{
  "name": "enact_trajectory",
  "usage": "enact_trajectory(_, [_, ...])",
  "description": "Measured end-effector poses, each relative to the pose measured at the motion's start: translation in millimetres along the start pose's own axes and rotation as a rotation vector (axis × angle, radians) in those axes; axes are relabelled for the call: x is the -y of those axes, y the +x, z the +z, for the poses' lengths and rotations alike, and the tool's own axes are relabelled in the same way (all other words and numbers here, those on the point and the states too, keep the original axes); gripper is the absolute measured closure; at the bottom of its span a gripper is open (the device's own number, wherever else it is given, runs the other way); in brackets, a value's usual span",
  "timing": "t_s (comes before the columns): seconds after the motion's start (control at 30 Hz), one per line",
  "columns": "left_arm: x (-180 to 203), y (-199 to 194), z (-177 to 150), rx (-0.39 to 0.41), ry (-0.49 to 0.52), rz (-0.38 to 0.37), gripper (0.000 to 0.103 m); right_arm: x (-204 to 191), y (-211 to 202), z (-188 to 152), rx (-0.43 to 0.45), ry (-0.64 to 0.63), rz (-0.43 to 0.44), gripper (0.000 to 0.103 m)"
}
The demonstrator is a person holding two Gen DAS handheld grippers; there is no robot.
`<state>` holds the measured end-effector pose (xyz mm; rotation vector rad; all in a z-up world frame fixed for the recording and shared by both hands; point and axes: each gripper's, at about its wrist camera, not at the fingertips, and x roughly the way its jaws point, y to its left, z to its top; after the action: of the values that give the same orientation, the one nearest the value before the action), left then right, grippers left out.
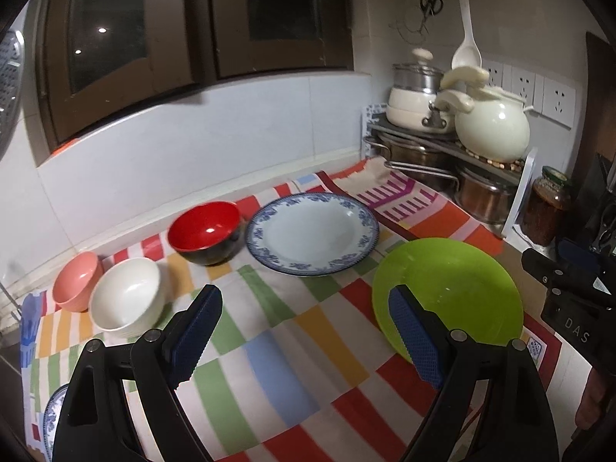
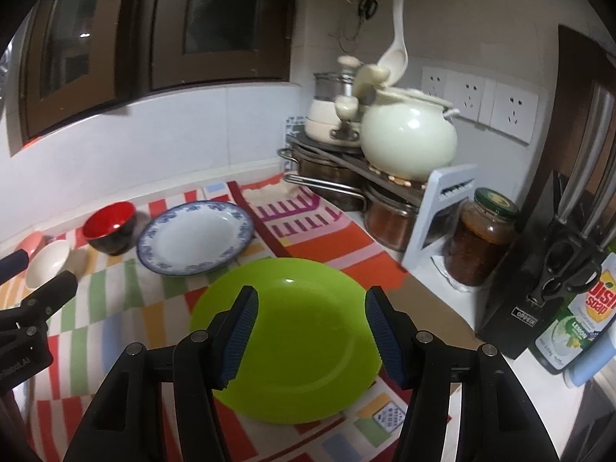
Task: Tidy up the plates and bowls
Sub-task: 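Move both grippers to the rim of the lime-green plate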
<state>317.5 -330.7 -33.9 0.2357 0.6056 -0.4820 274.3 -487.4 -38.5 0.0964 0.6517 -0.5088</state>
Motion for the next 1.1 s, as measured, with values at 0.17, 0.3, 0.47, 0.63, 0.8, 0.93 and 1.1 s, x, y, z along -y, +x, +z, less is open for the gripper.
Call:
enact_trajectory(0.17, [20.5,26.1,-1.6,-0.051,0.021,-0.009,0.014,19.8,26.3,-7.5,-0.048,0.031,-0.015,0.044])
enact_trajectory(0.3, [33.8,52.4,-6.4,-0.109,0.035,-0.025,0.015,31.2,46.4,-14.1,-0.085,0.043,-0.031,0.044])
enact_trajectory(0.47, [45.9,80.7,-11.5,-0.167,0.038,-0.045,0.016,41.2,70.8,-22.2,-0.131,0.059,-0.045,0.044])
enact_trajectory(0.63, [55.5,104.4,-14.7,-0.216,0.036,-0.073,0.019,48.1,93.1,-29.1,-0.173,0.079,-0.055,0.045])
enact_trajectory(0.8, [63.5,124.1,-17.5,-0.258,0.032,-0.099,0.023,53.5,108.9,-33.6,-0.204,0.096,-0.054,0.045])
enact_trajectory(0.93, [69.4,136.5,-18.8,-0.281,0.033,-0.117,0.027,56.2,117.4,-36.0,-0.219,0.103,-0.056,0.047])
enact_trajectory(1.1, [73.4,145.2,-19.9,-0.302,0.030,-0.132,0.031,59.1,126.8,-38.4,-0.243,0.114,-0.047,0.051])
